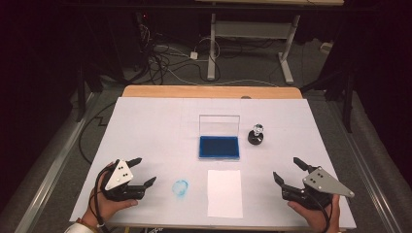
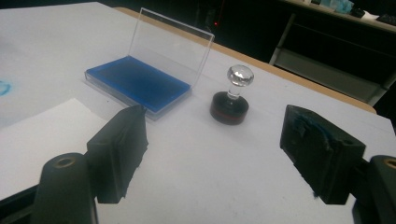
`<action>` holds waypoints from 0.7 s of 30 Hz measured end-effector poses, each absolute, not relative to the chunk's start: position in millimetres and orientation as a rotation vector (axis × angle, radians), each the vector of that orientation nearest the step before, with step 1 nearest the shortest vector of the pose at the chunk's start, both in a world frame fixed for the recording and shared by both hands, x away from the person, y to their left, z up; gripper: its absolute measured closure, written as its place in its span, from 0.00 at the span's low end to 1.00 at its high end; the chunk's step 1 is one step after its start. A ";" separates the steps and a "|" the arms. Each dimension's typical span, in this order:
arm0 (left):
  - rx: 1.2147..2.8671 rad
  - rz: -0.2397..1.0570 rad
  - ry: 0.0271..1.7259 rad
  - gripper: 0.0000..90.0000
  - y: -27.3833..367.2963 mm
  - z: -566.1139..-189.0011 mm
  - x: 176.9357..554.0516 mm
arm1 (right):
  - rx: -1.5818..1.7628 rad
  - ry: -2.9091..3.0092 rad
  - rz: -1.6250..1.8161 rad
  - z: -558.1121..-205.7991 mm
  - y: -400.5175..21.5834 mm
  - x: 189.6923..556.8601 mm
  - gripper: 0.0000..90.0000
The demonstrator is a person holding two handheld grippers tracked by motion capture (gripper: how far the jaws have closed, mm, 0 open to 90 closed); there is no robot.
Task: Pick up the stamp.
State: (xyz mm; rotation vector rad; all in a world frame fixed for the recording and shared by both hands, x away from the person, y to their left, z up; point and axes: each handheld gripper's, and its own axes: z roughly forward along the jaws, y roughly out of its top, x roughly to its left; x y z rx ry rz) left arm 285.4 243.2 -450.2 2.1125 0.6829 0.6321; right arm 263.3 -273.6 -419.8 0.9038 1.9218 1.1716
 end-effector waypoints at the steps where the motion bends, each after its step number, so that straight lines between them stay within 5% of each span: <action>1: 2.113 0.635 0.681 0.24 243.1 -450.0 285.3 | 0.907 1.919 1.173 -419.8 -274.3 263.3 0.26; 21: 2.138 0.624 0.691 0.24 247.0 -453.8 278.3 | 0.886 1.965 1.148 -420.0 -269.3 272.9 0.26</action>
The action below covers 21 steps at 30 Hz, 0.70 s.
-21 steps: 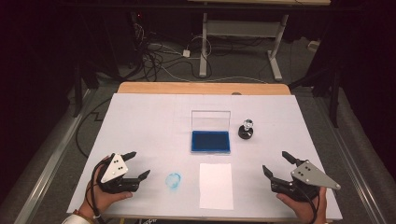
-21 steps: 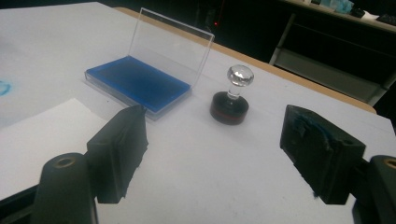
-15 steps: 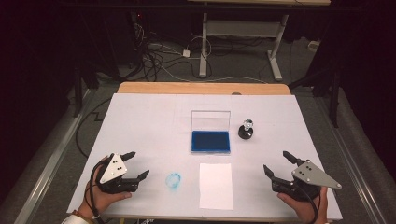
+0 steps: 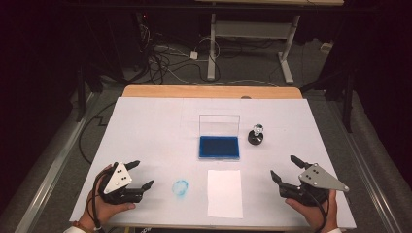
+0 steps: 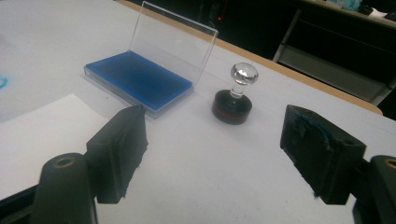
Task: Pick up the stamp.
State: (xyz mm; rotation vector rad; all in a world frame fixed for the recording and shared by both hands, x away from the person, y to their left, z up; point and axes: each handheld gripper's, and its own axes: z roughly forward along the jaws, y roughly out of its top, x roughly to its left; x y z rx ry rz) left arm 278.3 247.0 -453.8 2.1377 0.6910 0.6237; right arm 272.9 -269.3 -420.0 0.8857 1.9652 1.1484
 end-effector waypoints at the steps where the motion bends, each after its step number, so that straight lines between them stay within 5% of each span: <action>1: 2.135 0.632 0.685 0.24 247.6 -453.5 279.0 | 0.886 1.970 1.134 -419.9 -268.9 274.5 0.26; 21: 2.155 0.595 0.708 0.24 243.4 -458.6 283.1 | 0.946 2.041 1.066 -410.4 -271.6 322.2 0.25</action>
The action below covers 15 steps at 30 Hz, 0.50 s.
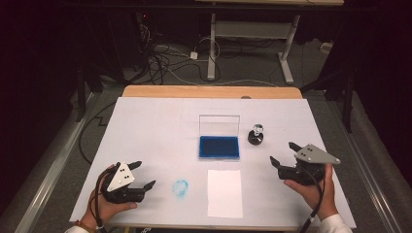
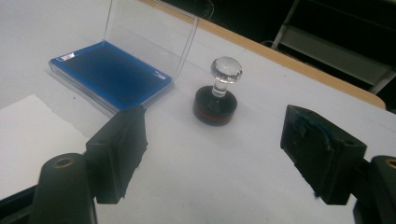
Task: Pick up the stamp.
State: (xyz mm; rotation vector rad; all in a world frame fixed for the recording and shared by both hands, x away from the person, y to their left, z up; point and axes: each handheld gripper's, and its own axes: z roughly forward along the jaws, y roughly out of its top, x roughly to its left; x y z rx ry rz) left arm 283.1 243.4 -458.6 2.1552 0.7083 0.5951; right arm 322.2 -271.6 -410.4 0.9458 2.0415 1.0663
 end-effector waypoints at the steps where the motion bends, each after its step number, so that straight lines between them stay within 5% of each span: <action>1: 2.153 0.604 0.699 0.24 243.7 -458.4 283.6 | 0.944 2.049 1.056 -409.8 -270.7 326.4 0.25; 15: 2.156 0.587 0.717 0.24 244.8 -459.4 283.8 | 0.991 2.190 0.987 -406.7 -254.2 388.2 0.28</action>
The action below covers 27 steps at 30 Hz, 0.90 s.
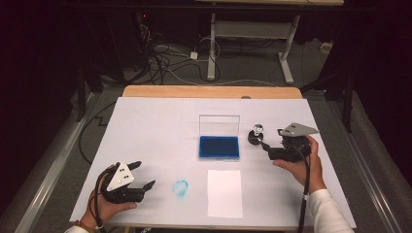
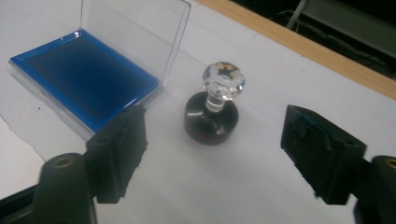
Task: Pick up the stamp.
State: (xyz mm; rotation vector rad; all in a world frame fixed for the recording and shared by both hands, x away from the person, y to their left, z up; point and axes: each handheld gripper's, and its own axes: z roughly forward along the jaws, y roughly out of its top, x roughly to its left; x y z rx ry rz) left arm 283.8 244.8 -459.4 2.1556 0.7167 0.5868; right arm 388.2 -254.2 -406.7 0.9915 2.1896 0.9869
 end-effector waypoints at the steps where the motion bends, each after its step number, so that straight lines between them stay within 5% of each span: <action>1: 2.156 0.586 0.716 0.24 244.8 -459.5 283.9 | 1.004 2.212 0.967 -408.7 -248.5 399.0 0.28; 16: 2.166 0.577 0.716 0.24 245.7 -460.5 282.8 | 1.126 2.305 0.826 -416.9 -228.1 462.1 0.34; 27: 2.203 0.571 0.709 0.24 244.3 -463.5 283.1 | 1.208 2.342 0.880 -425.2 -222.9 480.9 0.53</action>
